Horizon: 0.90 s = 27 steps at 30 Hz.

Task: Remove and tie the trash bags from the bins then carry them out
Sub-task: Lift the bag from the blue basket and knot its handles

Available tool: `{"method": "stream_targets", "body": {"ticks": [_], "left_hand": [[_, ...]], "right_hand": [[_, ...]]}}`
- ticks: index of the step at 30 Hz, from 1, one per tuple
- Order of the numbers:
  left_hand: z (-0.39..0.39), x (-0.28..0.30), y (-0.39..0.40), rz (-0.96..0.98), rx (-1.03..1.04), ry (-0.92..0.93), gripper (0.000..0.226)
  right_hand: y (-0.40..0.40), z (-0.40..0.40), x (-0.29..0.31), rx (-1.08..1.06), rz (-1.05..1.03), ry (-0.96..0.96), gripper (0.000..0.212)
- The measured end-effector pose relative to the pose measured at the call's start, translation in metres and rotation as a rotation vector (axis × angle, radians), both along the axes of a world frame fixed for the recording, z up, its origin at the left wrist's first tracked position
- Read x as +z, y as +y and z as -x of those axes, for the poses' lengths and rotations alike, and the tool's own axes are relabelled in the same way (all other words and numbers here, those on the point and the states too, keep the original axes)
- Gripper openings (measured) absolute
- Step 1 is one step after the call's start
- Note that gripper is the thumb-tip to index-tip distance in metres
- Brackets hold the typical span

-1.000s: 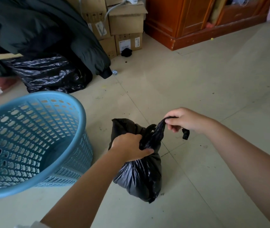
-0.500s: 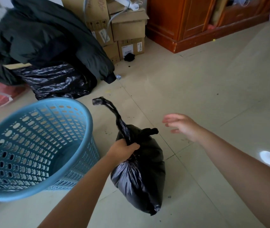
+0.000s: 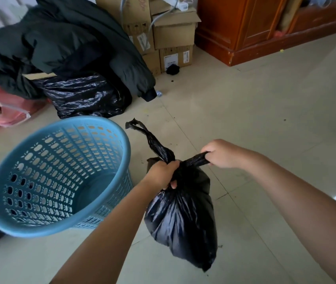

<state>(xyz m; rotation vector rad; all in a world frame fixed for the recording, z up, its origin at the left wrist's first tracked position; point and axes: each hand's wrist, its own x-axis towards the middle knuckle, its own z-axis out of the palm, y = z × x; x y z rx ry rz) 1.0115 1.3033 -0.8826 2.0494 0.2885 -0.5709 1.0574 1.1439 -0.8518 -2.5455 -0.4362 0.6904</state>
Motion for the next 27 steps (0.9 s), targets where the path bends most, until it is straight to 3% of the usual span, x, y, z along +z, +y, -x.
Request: {"method": "stream_targets", "body": {"ticks": [4, 6, 9, 11, 14, 17, 23, 27], "left_hand": [[-0.008, 0.002, 0.009, 0.394, 0.124, 0.141, 0.032], [-0.009, -0.004, 0.013, 0.529, 0.156, 0.198, 0.024], [-0.007, -0.011, 0.015, 0.608, 0.164, 0.205, 0.023], [-0.004, -0.013, 0.012, 0.617, 0.167, 0.174, 0.026], [-0.002, -0.016, 0.009, 0.598, 0.162, 0.130, 0.033], [-0.003, -0.017, 0.009, 0.648, 0.202, 0.160, 0.032], [-0.005, -0.016, 0.014, 0.764, 0.259, 0.266, 0.030], [-0.001, -0.017, 0.008, 0.705, 0.315, 0.328, 0.026]], "right_hand": [[-0.009, 0.012, 0.022, 0.008, -0.194, 0.165, 0.034], [-0.007, 0.021, 0.024, 0.056, -0.208, 0.176, 0.043], [-0.003, 0.026, 0.023, 0.116, -0.208, 0.024, 0.046], [-0.008, 0.021, 0.022, 0.042, -0.289, -0.027, 0.045], [-0.018, 0.015, 0.019, -0.160, -0.479, -0.035, 0.045], [-0.021, 0.018, 0.019, -0.118, -0.548, 0.063, 0.044], [-0.023, 0.038, -0.008, 0.215, -0.208, 0.613, 0.039], [-0.018, 0.042, -0.015, 0.347, 0.069, 0.524, 0.035]]}}
